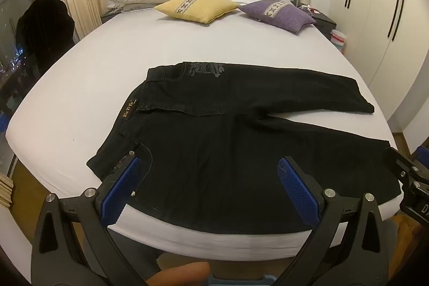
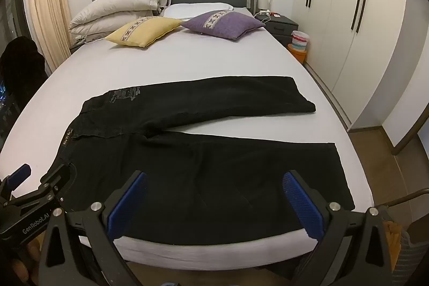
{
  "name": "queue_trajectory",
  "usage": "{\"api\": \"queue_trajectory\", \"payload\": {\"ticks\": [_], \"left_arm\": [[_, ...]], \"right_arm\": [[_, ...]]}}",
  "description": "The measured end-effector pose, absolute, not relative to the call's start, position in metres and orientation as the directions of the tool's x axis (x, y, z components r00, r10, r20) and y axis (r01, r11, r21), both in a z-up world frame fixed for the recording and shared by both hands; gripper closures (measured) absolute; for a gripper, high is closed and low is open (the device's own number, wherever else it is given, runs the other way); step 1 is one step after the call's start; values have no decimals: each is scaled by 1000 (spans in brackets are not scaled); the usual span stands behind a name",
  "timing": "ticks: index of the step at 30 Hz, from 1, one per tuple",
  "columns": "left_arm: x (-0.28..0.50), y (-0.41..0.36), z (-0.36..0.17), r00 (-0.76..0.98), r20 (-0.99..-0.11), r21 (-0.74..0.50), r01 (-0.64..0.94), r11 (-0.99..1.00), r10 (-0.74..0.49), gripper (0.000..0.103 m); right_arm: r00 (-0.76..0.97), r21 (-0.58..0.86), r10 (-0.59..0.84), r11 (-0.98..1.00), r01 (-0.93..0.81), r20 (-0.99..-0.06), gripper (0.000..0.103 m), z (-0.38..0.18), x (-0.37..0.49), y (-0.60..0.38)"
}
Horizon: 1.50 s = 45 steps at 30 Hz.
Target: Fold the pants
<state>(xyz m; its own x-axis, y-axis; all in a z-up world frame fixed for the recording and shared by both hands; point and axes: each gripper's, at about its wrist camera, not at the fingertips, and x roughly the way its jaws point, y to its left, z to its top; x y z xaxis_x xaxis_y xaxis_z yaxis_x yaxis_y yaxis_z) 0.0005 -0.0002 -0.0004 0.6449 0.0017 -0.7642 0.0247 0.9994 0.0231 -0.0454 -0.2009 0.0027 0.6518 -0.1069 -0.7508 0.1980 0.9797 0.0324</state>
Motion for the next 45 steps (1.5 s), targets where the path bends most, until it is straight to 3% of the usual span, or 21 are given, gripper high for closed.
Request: {"api": "queue_trajectory", "payload": {"ticks": [45], "left_arm": [[-1,3,-3,653,-758,17,19,1000,0,0]], "right_arm": [[653,41,-99,980,196,-751,0,-5,-50,-199]]}}
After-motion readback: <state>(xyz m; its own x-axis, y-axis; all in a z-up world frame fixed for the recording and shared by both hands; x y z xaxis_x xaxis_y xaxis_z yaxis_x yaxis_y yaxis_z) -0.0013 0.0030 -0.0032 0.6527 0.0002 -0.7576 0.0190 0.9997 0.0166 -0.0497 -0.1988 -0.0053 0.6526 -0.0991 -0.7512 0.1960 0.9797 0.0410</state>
